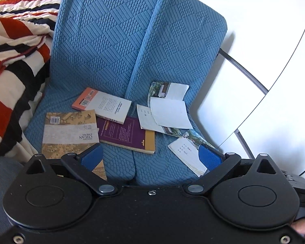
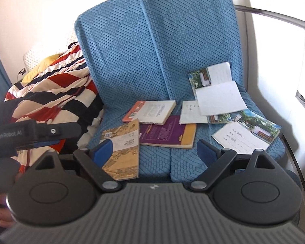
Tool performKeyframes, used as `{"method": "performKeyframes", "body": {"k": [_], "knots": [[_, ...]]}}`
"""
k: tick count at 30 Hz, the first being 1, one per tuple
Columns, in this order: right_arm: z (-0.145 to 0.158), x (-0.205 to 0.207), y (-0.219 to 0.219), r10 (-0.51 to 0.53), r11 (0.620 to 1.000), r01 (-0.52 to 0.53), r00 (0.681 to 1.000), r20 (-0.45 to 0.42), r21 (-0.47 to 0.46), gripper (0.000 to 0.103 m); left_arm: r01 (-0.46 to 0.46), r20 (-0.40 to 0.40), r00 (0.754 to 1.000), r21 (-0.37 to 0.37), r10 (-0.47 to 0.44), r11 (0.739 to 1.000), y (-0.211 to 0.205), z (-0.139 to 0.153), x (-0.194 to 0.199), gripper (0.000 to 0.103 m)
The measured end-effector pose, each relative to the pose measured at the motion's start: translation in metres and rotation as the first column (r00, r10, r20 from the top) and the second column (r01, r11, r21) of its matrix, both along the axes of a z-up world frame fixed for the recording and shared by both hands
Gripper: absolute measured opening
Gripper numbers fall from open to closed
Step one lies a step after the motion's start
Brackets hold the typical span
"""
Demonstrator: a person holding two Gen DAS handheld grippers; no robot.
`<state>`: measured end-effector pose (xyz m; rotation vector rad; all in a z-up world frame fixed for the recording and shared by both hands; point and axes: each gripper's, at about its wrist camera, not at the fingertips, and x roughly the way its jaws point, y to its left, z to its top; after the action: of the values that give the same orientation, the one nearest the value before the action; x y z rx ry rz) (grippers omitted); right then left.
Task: Organize objects
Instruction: 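Open the right gripper and pull back from the tan book, then move the left gripper down to the purple book's edge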
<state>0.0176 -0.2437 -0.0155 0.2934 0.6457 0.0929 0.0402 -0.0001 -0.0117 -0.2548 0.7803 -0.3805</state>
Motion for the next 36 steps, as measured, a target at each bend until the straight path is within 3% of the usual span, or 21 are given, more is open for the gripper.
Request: {"method": "performKeyframes", "body": {"k": [26, 31, 36], "knots": [[-0.075, 0.052, -0.036, -0.112, 0.989, 0.118, 0.991, -0.078, 0.085, 0.091, 0.031, -0.062, 0.998, -0.023, -0.033, 0.999, -0.025, -0.076, 0.061, 0.100], [-0.096, 0.073, -0.044, -0.120, 0.980, 0.135, 0.987, -0.109, 0.145, 0.091, 0.058, -0.101, 0.993, -0.034, -0.062, 0.998, -0.026, -0.104, 0.089, 0.096], [-0.125, 0.107, -0.051, -0.100, 0.972, 0.125, 0.986, -0.132, 0.200, 0.089, 0.060, -0.152, 0.987, -0.001, -0.059, 0.998, -0.030, -0.144, 0.125, 0.090]]}}
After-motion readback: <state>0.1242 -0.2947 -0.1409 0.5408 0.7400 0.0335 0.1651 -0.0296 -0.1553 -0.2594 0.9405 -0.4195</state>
